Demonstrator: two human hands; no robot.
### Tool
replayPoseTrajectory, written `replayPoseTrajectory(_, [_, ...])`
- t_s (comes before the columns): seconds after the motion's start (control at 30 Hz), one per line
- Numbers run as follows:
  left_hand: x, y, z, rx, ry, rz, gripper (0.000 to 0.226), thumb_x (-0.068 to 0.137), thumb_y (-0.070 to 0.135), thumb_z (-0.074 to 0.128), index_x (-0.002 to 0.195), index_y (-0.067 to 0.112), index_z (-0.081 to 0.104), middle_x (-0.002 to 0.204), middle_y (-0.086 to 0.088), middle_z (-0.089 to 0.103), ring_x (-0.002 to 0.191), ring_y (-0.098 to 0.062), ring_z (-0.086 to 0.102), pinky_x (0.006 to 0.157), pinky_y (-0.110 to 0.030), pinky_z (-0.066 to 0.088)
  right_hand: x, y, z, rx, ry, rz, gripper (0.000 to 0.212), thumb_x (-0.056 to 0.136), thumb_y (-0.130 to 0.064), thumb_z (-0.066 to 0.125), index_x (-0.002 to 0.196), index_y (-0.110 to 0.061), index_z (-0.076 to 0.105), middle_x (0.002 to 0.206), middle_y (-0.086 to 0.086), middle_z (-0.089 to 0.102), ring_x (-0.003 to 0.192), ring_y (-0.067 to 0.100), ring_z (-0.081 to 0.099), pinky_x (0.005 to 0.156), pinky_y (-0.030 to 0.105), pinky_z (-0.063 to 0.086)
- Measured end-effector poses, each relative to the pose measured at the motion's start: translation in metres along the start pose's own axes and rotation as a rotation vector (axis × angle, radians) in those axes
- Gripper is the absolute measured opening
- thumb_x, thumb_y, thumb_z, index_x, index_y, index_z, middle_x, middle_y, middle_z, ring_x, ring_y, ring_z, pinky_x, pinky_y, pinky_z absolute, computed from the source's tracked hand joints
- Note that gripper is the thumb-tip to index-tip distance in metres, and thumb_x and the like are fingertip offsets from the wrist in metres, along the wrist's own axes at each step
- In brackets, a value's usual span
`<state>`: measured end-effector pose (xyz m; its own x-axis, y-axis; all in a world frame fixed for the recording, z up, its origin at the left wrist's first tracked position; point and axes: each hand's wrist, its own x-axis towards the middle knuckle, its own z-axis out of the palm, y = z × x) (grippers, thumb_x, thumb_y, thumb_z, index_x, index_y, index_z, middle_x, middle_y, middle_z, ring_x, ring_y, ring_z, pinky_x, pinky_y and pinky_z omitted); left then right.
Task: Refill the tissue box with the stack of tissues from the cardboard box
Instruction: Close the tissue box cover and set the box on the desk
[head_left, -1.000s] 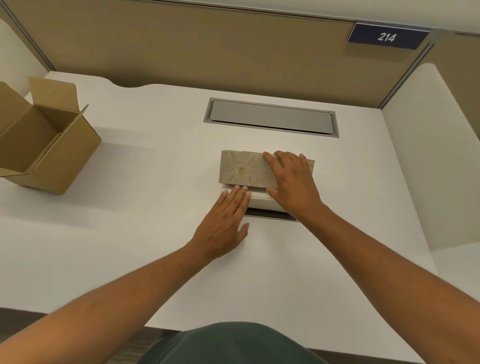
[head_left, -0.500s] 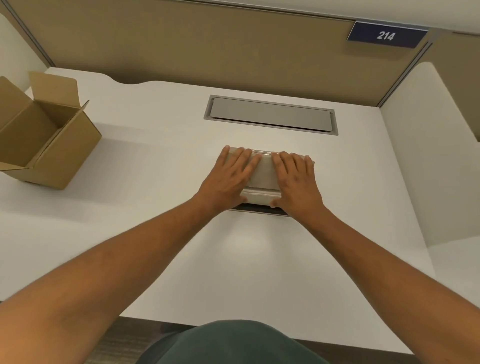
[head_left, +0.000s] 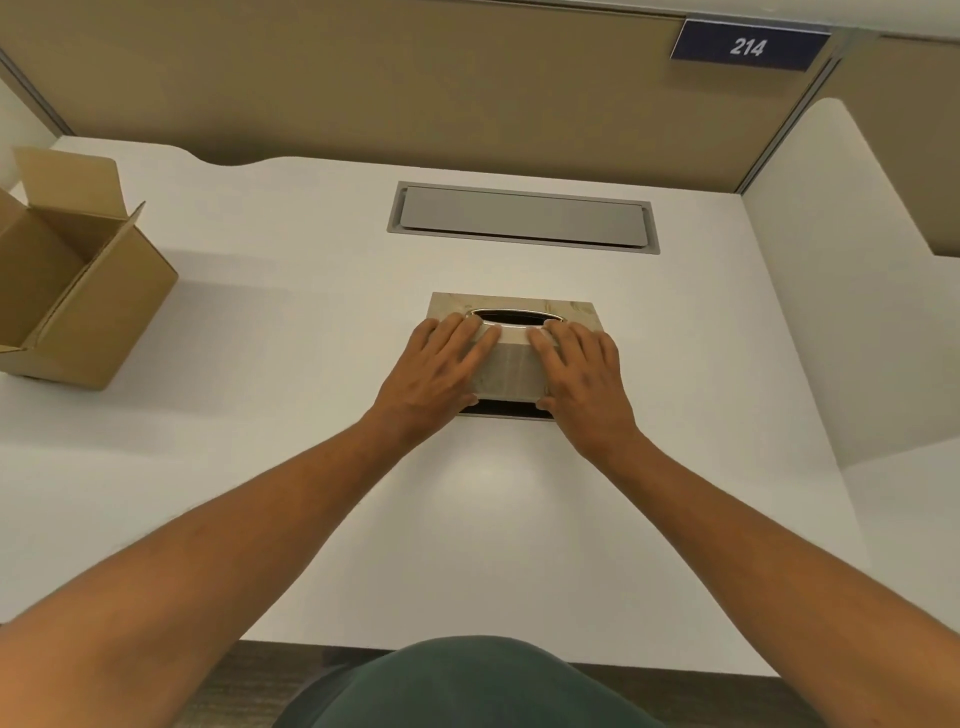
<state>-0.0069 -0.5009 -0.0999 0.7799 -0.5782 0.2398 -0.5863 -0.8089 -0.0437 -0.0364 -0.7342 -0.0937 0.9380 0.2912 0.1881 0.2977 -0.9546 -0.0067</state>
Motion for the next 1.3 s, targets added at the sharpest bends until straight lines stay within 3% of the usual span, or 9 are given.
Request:
replayPoseTrajectory(0.17, [-0.017,0.001,0.013,0.05,0.066,0.058,0.07,0.097,0.03,0.077,0.157,0.008,0.05,0.152,-0.021,0.059,0.141,-0.041,0.055,0.116,-0.054,0.043,-0.017,0.001,0.017,0.009,0.075,-0.026,0.09,0.076,-0.003,0.088,0.155,-0.013,0.047,0.156,0.017,0.052,0.144,0.04,0.047,0.115,0.052,0.039])
replayPoseTrajectory(0.4, [-0.04,0.001,0.034,0.015,0.168,0.084,0.049,0.098,-0.006,0.071,0.145,0.006,0.066,0.14,-0.021,0.068,0.13,-0.044,0.064,0.112,-0.054,0.05,-0.038,0.005,0.038,0.093,0.19,-0.095,0.061,0.094,0.007,0.041,0.148,-0.014,0.059,0.15,0.017,0.059,0.135,0.04,0.055,0.109,0.048,0.043])
replayPoseTrajectory(0.63, [-0.044,0.003,0.03,-0.133,0.209,0.037,0.047,0.095,0.002,0.081,0.141,0.004,0.071,0.139,-0.024,0.07,0.132,-0.047,0.065,0.114,-0.058,0.051,-0.04,0.002,0.041,0.195,0.231,-0.06,0.048,0.097,0.003,0.064,0.143,-0.007,0.064,0.149,0.02,0.06,0.138,0.04,0.055,0.116,0.05,0.044])
replayPoseTrajectory(0.7, [-0.044,0.01,0.022,-0.322,0.255,-0.187,0.052,0.096,0.027,0.084,0.141,0.005,0.071,0.145,-0.021,0.066,0.137,-0.043,0.061,0.116,-0.053,0.051,-0.043,-0.003,0.037,0.429,0.313,0.136,0.041,0.101,-0.009,0.068,0.142,-0.006,0.065,0.152,0.017,0.056,0.142,0.035,0.051,0.121,0.044,0.04])
replayPoseTrajectory(0.77, [-0.04,0.014,0.011,-0.688,0.215,-0.671,0.065,0.099,0.047,0.077,0.151,0.012,0.063,0.154,-0.011,0.057,0.142,-0.03,0.055,0.116,-0.043,0.049,-0.04,-0.003,0.028,0.713,0.364,0.521,0.048,0.103,-0.021,0.068,0.148,-0.008,0.058,0.155,0.013,0.051,0.143,0.029,0.048,0.119,0.033,0.038])
replayPoseTrajectory(0.87, [-0.033,0.006,0.009,-1.204,0.001,-1.146,0.08,0.093,0.065,0.074,0.153,0.013,0.062,0.157,-0.009,0.062,0.144,-0.028,0.059,0.121,-0.046,0.047,-0.03,0.009,0.02,1.178,0.15,1.005,0.054,0.097,-0.041,0.074,0.143,-0.015,0.064,0.149,0.009,0.062,0.126,0.021,0.061,0.106,0.034,0.046])
replayPoseTrajectory(0.93, [-0.033,-0.001,0.015,-1.402,-0.066,-1.167,0.067,0.09,0.065,0.076,0.122,0.006,0.077,0.13,-0.012,0.077,0.125,-0.033,0.069,0.119,-0.049,0.05,-0.029,0.015,0.021,1.371,0.025,1.04,0.03,0.095,-0.046,0.075,0.112,-0.022,0.081,0.122,0.007,0.078,0.108,0.02,0.067,0.102,0.04,0.05])
replayPoseTrajectory(1.0, [-0.034,-0.003,0.017,-1.428,-0.076,-1.123,0.06,0.084,0.071,0.076,0.095,0.012,0.073,0.093,-0.01,0.062,0.094,-0.025,0.059,0.102,-0.038,0.048,-0.031,0.016,0.024,1.379,0.003,1.023,0.029,0.094,-0.049,0.074,0.1,-0.022,0.085,0.101,-0.002,0.08,0.102,0.019,0.068,0.104,0.04,0.052])
replayPoseTrajectory(1.3, [-0.023,-0.009,0.025,-1.317,-0.048,-1.084,0.05,0.094,0.071,0.067,0.089,0.021,0.065,0.087,-0.006,0.048,0.082,-0.023,0.04,0.08,-0.04,0.029,-0.017,0.022,0.033,1.382,-0.002,1.024,0.048,0.092,-0.058,0.073,0.123,-0.021,0.081,0.124,-0.003,0.079,0.127,0.019,0.067,0.117,0.044,0.049])
